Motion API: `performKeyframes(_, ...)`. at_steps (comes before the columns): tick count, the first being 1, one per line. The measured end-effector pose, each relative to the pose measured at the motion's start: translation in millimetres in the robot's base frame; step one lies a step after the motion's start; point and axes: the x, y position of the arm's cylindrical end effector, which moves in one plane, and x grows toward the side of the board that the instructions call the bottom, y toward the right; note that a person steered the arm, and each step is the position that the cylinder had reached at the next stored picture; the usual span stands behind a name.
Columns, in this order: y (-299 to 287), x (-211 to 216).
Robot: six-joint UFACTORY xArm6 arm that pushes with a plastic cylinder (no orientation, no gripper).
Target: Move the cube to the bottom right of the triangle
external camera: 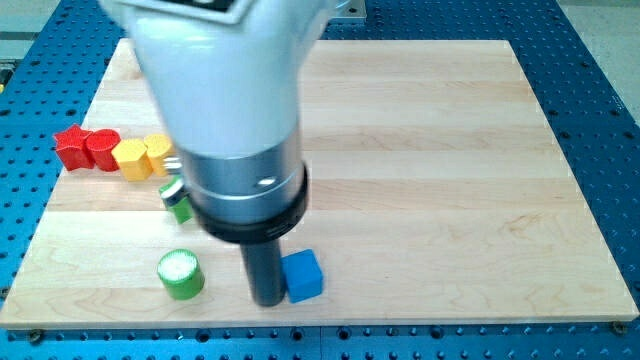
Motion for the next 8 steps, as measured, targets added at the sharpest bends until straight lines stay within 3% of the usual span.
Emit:
performKeyframes(2,51,19)
performKeyframes(3,94,-28)
performKeyframes(4,168,-26)
performKeyframes(5,170,-37)
performKeyframes(6,189,-84)
performKeyframes(7,251,-90)
performKeyframes(8,242,-113)
